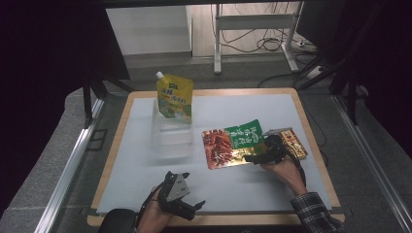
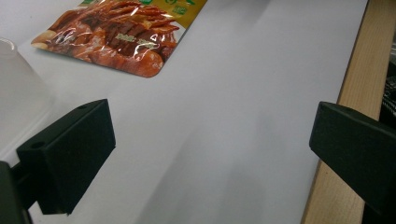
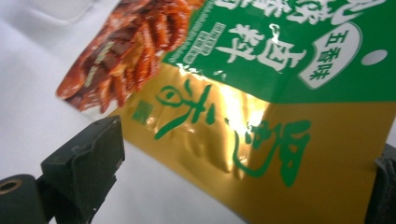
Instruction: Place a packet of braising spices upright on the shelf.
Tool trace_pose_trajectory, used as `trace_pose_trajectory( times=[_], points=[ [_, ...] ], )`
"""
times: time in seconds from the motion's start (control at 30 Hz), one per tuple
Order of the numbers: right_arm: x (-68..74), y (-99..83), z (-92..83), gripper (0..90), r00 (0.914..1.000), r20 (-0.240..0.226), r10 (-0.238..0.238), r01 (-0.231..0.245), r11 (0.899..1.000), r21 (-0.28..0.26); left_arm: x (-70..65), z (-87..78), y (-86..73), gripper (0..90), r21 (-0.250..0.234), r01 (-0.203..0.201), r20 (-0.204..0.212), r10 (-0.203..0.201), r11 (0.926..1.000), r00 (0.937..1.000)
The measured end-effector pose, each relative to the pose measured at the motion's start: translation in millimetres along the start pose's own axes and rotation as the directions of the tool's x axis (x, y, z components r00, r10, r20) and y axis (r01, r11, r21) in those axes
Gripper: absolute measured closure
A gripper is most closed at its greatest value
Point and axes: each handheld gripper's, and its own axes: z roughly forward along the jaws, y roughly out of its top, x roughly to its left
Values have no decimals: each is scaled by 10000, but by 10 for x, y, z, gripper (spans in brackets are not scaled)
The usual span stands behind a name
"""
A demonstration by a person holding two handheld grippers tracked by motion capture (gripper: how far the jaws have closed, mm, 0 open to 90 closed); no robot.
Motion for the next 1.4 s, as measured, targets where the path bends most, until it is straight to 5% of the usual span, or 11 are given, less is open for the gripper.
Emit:
trace_pose_trajectory(
  times=[0.17, 0.33, 0.8, 1.07, 1.4],
  points=[
    [-72, 68, -38, 297, 9979, 447, 477, -463, 9985, -303, 6, 1, -1, 2, -5, 16, -15, -16, 10000, 10000],
    [-141, 108, -75, 516, 9965, 695, 463, -442, 9986, -305, 1, 10, 1, 2, 10, 2, -24, -2, 10000, 10000],
    [-220, 218, -32, 877, 9946, 820, 631, -620, 9980, -159, 6, 9, -3, 2, 45, -30, -83, 30, 10000, 10000],
    [-120, 304, -123, 888, 9949, 950, 327, -282, 9984, -480, 6, 2, -3, 4, 67, -66, -150, 67, 10000, 9999],
    [-9, 486, -347, 887, 9998, 189, -99, 118, 9944, -1054, 2, 2, -2, 5, 79, -102, -197, 103, 9999, 9998]
  ],
)
